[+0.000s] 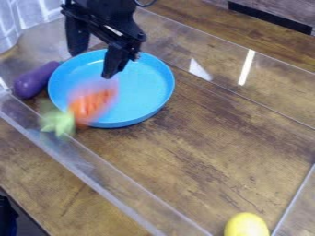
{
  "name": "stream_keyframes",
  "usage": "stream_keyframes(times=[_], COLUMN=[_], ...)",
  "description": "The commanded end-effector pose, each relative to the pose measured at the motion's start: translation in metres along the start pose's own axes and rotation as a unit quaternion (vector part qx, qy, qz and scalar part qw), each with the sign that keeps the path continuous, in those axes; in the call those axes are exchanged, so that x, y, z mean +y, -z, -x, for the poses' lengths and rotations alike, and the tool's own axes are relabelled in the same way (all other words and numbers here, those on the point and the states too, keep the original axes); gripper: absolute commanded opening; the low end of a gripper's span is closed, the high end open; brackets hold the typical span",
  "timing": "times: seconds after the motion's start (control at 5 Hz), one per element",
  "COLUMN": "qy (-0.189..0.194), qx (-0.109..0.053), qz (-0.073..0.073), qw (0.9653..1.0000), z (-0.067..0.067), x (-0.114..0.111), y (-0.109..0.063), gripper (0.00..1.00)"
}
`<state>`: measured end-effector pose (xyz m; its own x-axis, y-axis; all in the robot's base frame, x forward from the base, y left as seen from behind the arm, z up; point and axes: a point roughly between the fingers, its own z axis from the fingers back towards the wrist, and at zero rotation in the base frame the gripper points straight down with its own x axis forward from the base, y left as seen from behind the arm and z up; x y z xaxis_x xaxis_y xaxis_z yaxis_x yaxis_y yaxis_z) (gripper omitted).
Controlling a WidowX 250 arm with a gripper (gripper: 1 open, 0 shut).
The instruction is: Put the carrot on the blue tray
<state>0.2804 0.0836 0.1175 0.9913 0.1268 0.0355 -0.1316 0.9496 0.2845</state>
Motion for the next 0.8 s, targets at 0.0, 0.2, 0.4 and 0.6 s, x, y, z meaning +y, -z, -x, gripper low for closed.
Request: stream_keyframes(times=[0.0, 0.2, 0.4, 0.6], qy=[-0.003, 0.025, 0.051, 0.049], qx=[-0.023, -0.032, -0.037, -0.035], qz=[0.005, 0.013, 0.018, 0.022], qw=[0.9997, 0.9991, 0.9978, 0.9979], z=[-0.014, -0.013, -0.012, -0.01], x=[0.017, 0.019, 0.028, 0.033], y=[-0.001, 0.005, 0.013, 0.023], gripper=[1.0, 1.0, 1.0, 1.0])
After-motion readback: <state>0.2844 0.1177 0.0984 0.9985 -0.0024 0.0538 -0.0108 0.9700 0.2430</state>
